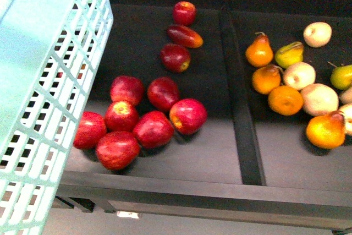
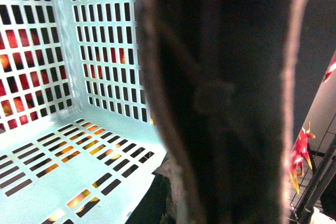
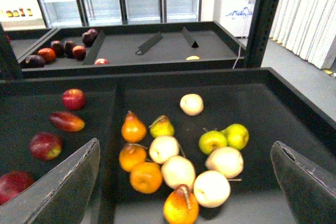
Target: Pick mango and avocado into basket
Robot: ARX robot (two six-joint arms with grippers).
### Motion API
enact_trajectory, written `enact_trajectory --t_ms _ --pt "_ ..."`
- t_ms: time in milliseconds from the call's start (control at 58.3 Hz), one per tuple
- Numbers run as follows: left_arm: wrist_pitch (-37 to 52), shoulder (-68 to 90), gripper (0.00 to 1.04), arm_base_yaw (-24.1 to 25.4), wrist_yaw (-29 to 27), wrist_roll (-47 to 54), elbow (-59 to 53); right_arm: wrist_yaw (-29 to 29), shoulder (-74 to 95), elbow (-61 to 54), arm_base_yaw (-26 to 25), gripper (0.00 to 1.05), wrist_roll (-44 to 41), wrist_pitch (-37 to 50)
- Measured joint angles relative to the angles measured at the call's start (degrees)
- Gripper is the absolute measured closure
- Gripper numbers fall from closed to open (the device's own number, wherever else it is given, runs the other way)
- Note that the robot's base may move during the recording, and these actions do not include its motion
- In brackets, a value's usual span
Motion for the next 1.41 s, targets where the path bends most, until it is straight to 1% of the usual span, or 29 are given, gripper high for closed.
enact_trajectory --t_ms 1167,1407 --pt "0.0 -0.2 1.01 0.0 0.0 0.0 0.0 0.0 0.0 0.0 0.0 0.09 0.0 0.0" --pt "0.0 -0.1 1.01 0.3 -1.8 0.8 0.0 -0.5 0.0 0.0 -0.1 0.09 0.0 0.0"
